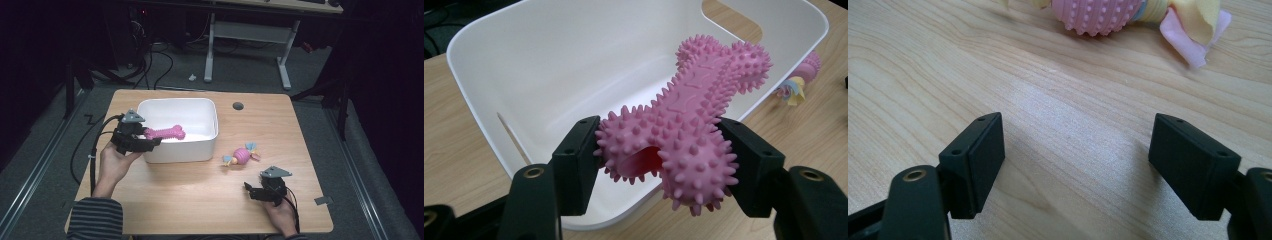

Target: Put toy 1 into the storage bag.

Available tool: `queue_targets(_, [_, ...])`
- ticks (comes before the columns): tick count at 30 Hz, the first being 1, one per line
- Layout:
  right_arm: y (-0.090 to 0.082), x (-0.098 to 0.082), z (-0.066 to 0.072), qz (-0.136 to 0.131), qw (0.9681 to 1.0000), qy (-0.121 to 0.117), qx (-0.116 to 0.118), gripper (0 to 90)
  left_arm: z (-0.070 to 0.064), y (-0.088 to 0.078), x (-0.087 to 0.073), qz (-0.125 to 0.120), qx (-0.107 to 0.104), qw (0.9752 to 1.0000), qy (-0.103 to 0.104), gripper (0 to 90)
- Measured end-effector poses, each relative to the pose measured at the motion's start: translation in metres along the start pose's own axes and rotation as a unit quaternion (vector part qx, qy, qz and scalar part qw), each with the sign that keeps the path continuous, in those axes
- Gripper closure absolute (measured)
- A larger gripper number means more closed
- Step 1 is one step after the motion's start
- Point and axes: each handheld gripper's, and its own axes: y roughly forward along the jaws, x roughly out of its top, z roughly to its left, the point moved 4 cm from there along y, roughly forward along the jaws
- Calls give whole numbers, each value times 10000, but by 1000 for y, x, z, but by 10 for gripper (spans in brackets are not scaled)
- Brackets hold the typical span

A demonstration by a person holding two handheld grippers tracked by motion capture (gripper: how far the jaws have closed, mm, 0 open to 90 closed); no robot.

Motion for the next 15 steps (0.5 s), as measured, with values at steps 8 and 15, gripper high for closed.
queue_targets(8, [0, 0, 0, 1, 10000, 0, 2, 225, 0, 1, -1, 45, -14, 10000, -6, 375])
queue_targets(15, [0, 0, 0, 0, 10000, 0, 1, 225, -1, 1, -2, 65, -85, 9999, -12, 356])
